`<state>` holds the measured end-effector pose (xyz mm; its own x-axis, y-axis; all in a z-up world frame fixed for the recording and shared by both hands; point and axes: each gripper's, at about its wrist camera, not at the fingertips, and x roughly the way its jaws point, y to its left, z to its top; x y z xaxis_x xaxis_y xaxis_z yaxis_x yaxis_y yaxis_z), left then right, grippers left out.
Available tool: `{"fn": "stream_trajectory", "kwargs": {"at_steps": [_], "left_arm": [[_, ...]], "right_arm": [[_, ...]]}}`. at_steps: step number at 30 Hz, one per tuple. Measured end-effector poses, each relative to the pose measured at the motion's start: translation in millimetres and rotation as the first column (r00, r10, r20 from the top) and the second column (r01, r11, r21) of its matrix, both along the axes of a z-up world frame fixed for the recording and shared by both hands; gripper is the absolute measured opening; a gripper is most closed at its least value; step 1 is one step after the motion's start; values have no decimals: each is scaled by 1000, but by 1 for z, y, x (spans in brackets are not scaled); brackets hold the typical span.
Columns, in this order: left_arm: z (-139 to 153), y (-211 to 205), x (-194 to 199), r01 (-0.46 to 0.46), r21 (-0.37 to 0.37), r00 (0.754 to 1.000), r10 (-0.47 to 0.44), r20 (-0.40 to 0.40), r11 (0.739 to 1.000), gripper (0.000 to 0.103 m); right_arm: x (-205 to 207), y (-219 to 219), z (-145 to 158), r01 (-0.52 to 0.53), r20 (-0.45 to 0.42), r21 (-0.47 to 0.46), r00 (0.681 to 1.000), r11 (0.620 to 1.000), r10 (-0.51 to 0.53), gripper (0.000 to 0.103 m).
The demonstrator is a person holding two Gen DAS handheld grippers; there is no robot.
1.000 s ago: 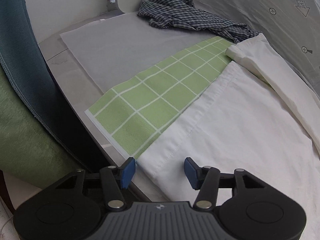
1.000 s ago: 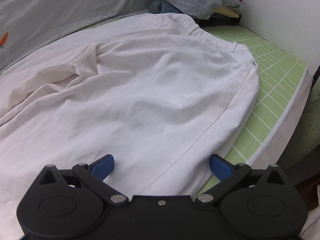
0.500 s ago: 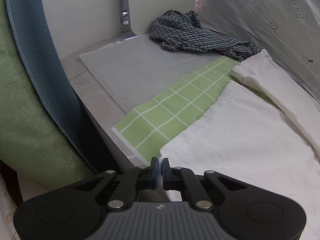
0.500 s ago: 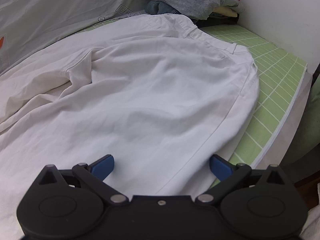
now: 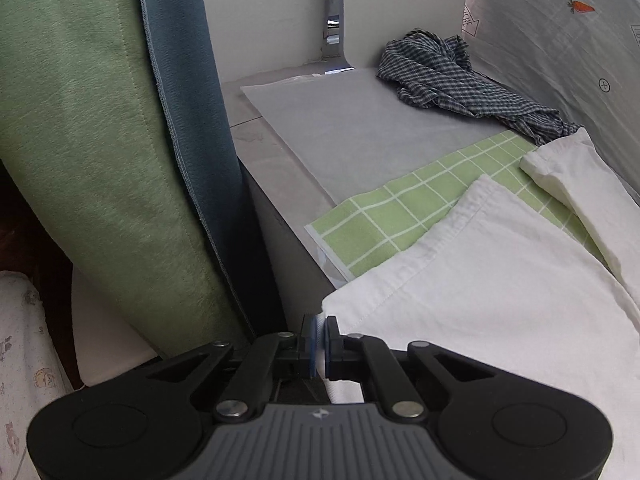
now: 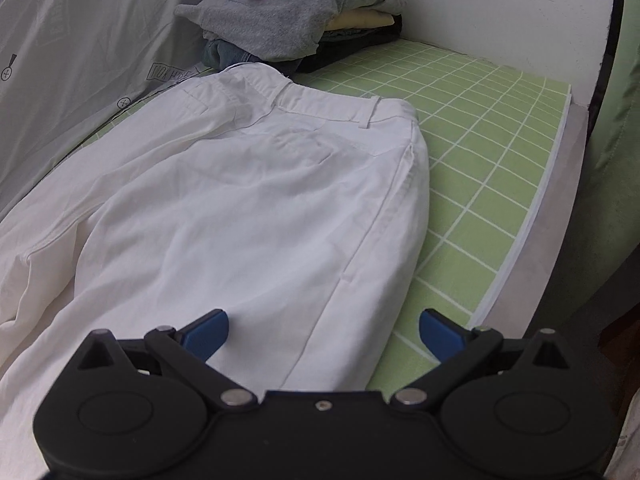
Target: Fold clothes
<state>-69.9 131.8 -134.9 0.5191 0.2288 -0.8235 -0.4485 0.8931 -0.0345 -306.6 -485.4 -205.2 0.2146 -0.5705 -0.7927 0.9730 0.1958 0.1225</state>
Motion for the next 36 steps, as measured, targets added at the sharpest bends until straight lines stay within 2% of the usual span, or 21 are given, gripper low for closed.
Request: {"fn": "stream_trajectory", "kwargs": {"at_steps": [3, 5, 6, 7, 8, 10, 11, 14, 17, 20, 23, 25, 30, 32, 36], "left_arm": [[14, -9, 0, -13, 7, 999, 12, 36, 1000, 5], [21, -16, 1, -19, 9, 998, 19, 60, 1000, 5], [25, -20, 2, -24, 7, 997, 24, 71, 1000, 5], [28, -23, 3, -30, 4, 996, 29, 82, 1000, 5], [29, -26, 5, -36, -1, 995, 35, 91, 999, 5], [33, -31, 9, -39, -17, 993, 41, 109, 999, 4], [35, -34, 12, -39, -28, 992, 42, 119, 999, 4], [48, -39, 23, -51, -66, 984, 61, 166, 997, 4], [65, -46, 34, -63, -90, 971, 81, 223, 994, 4], [89, -63, 46, -40, -31, 957, 47, 288, 999, 4], [106, -91, 60, 34, 63, 938, -54, 341, 997, 4], [101, -103, 75, 54, 57, 939, -70, 337, 997, 4], [84, -125, 118, 89, -7, 948, -82, 306, 996, 4], [86, -134, 137, 113, 7, 944, -109, 310, 994, 4], [107, -153, 181, 146, 44, 915, -151, 375, 988, 4]], "right_arm": [[-5, -12, -2, 9, 40, 49, 999, 999, -11, 93], [-6, -18, -1, -8, 75, 65, 997, 998, 3, 77], [-5, -20, 0, -15, 87, 68, 996, 998, 9, 74], [-5, -23, 2, -21, 97, 70, 995, 997, 14, 62], [-6, -25, 3, -23, 110, 77, 994, 997, 14, 45], [-10, -33, 6, -15, 165, 106, 986, 994, -3, 33], [-13, -36, 10, -13, 200, 111, 980, 994, -10, 22], [-20, -42, 27, -23, 292, 94, 956, 995, -6, 13], [-18, -45, 59, -41, 368, 20, 929, 999, 31, 9], [-16, -47, 94, -54, 437, -62, 896, 997, 75, 9], [2, -48, 122, -107, 406, -189, 897, 976, 177, 9], [18, -49, 135, -145, 361, -258, 903, 955, 234, 9], [56, -64, 117, -171, 278, -213, 933, 962, 228, 9], [69, -70, 117, -179, 275, -214, 932, 960, 235, 9], [99, -90, 138, -177, 313, -278, 913, 944, 263, 9]]}}
